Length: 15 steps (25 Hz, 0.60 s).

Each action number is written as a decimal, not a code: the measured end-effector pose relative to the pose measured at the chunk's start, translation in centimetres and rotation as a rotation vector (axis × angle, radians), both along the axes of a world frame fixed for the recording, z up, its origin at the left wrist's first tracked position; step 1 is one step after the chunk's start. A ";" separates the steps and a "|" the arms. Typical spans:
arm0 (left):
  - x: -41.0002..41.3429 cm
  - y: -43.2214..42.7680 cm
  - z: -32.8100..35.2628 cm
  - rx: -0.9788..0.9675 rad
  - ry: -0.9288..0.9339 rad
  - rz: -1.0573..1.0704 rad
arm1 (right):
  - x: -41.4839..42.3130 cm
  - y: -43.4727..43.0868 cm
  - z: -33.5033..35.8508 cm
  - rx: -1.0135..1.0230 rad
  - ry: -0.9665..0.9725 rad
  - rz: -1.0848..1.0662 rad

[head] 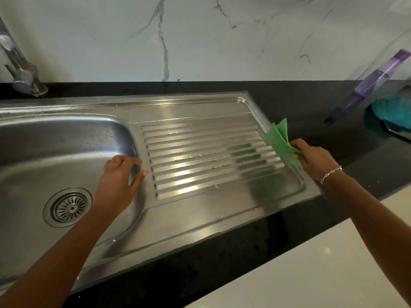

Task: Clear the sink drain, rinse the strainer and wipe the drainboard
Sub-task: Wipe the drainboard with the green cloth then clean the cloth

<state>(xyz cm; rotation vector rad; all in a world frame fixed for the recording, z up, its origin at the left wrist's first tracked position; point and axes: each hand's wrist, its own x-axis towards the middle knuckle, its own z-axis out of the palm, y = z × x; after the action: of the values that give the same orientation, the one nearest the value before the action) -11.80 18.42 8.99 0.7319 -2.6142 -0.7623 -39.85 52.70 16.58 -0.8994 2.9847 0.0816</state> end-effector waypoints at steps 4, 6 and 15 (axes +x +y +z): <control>0.0 -0.1 -0.1 -0.020 0.012 -0.022 | 1.8 1.8 -4.1 0.107 -0.070 -0.081; 0.1 -0.4 -0.1 -0.030 0.012 -0.025 | 3.3 1.8 -5.4 0.053 -0.080 -0.068; 1.9 -1.9 0.3 -0.013 0.002 -0.033 | 8.6 1.0 -5.6 -0.001 -0.097 -0.042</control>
<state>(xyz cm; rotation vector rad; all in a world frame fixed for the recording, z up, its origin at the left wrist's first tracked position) -9.87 16.49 9.32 0.6860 -2.6327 -0.7541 -31.23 53.72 11.00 -0.8156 2.9122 0.0352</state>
